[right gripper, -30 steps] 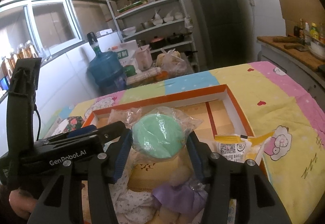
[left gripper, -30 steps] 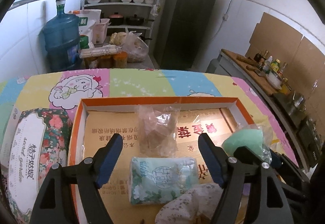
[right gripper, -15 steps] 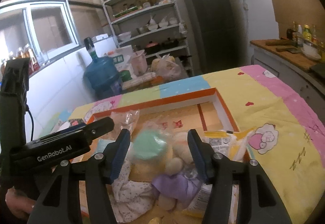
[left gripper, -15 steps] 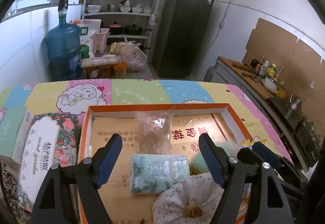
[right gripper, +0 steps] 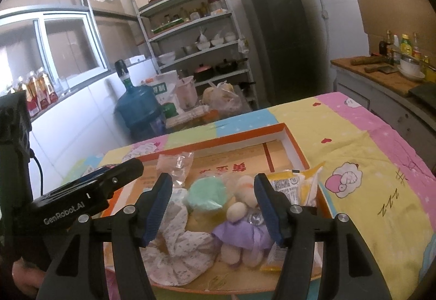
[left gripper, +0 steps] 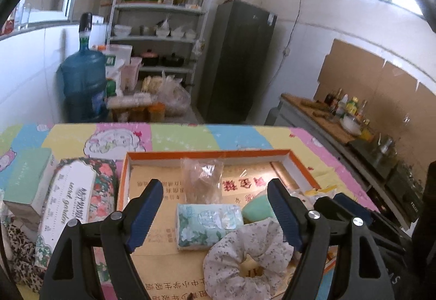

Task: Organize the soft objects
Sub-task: 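Move both open grippers back over the pile of soft items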

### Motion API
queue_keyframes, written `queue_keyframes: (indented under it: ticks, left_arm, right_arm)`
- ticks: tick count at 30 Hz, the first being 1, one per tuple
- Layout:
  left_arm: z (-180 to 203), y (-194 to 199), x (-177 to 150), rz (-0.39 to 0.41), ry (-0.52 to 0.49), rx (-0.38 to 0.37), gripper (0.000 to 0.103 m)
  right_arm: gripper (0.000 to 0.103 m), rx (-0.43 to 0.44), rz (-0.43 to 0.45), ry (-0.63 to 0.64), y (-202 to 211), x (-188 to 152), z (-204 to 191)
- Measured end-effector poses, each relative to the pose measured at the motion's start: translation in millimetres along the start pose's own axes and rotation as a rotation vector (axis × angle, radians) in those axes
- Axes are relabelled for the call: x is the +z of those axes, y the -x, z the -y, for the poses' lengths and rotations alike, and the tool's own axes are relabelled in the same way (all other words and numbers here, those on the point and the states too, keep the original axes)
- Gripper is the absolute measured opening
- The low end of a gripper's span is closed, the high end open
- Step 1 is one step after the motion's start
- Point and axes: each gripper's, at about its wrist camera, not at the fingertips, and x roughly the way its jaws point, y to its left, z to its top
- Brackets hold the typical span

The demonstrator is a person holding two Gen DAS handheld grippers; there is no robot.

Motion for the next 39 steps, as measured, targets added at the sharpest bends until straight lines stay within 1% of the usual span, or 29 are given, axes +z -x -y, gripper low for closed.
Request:
queue_keyframes:
  ticks: [2, 3, 4, 5, 7, 9, 14, 15, 18, 20, 22, 25, 29, 39]
  left_arm:
    - [-1, 13, -4, 0.063, -0.022, 0.008, 0.081]
    - [-2, 17, -5, 0.083, -0.034, 0.009, 0.085]
    - [-1, 24, -9, 0.122, -0.062, 0.009, 0.09]
    - [0, 32, -11, 0.151, -0.088, 0.027, 0.09]
    - [1, 39, -12, 0.148, -0.117, 0.054, 0.09]
    - [0, 44, -13, 0.123, -0.134, 0.057, 0.09]
    - [-7, 66, -21, 0.138, -0.131, 0.079, 0.09]
    - [-9, 70, -23, 0.143, -0.126, 0.085, 0.09]
    - [-20, 84, -25, 0.149, -0.066, 0.109, 0.09]
    - [-31, 95, -28, 0.155, -0.029, 0.145, 0.09]
    - [-40, 104, -32, 0.177, -0.026, 0.171, 0.088]
    - [-49, 115, -37, 0.188, -0.033, 0.205, 0.088]
    - [-62, 128, -42, 0.188, -0.03, 0.216, 0.086]
    - [-108, 165, -58, 0.204, 0.038, 0.284, 0.086]
  right_arm:
    - [0.064, 0.001, 0.001, -0.003, 2, -2, -2]
    - [0.064, 0.001, 0.002, -0.004, 4, -2, -4]
    - [0.064, 0.0, 0.002, -0.003, 5, -4, -5]
    - [0.064, 0.001, 0.002, -0.002, 5, -4, -7]
    - [0.065, -0.003, 0.003, 0.001, 7, -6, -12]
    - [0.064, -0.006, 0.006, 0.004, 9, -8, -17]
    - [0.065, -0.015, 0.017, 0.019, 15, -14, -33]
    - [0.065, -0.023, 0.021, 0.024, 16, -16, -36]
    - [0.065, -0.04, 0.032, 0.03, 22, -20, -45]
    - [0.065, -0.038, 0.033, 0.03, 26, -24, -50]
    - [0.065, -0.038, 0.034, 0.034, 27, -27, -56]
    - [0.065, -0.033, 0.03, 0.044, 30, -34, -66]
    - [0.065, -0.02, 0.019, 0.052, 30, -42, -81]
    - [0.065, 0.025, -0.012, 0.107, 28, -63, -131]
